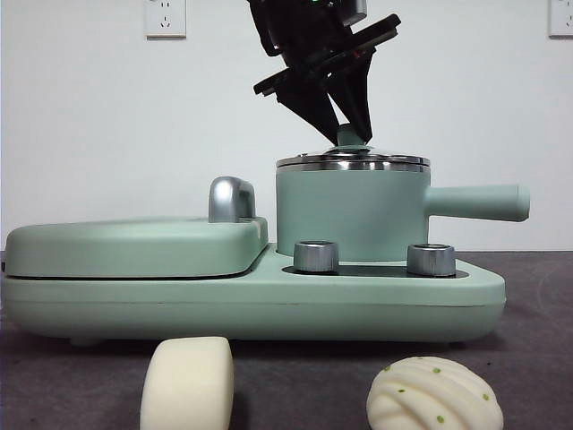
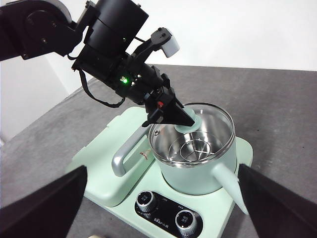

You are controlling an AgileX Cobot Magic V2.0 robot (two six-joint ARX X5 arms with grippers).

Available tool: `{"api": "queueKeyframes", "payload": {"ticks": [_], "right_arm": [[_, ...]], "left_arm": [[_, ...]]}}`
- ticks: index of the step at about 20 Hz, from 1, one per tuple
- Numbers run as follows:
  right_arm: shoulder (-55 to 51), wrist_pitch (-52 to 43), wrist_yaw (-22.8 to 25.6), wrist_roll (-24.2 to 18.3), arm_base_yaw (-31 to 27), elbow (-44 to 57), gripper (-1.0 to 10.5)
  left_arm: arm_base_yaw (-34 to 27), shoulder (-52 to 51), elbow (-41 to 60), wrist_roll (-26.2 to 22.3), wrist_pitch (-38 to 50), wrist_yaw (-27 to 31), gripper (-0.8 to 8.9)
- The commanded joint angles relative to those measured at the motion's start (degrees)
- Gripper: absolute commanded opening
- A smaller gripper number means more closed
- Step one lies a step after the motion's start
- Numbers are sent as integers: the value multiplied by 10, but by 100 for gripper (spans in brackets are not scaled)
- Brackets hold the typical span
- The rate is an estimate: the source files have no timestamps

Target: Put the buns in a small steamer

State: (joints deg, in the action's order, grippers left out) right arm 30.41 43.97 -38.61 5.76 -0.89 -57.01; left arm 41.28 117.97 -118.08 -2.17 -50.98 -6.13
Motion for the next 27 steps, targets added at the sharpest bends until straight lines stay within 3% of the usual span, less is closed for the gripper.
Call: {"api": "queueKeyframes", "payload": {"ticks": [1, 8, 11, 15, 19, 24, 27], "right_arm": [[3, -6, 1, -2, 0, -9, 485], [21, 1, -10, -2, 1, -9, 485], [53, 3, -38, 11, 7, -9, 480], [103, 2, -40, 44, 75, -9, 475], [165, -10, 47, 85, 203, -9, 471], [265, -24, 204, 146, 399, -9, 470], [345, -35, 247, 177, 488, -9, 470]], "left_arm": [[4, 23, -20, -1, -19, 2, 15], [-4, 23, -107, -6, -60, 2, 15], [-15, 23, -156, -6, -78, 2, 15], [-46, 23, -200, -8, -121, 2, 15], [-100, 20, -211, -8, -141, 2, 15], [-175, 18, -211, -6, -141, 2, 15], [-213, 18, -211, -3, -138, 2, 15]]}}
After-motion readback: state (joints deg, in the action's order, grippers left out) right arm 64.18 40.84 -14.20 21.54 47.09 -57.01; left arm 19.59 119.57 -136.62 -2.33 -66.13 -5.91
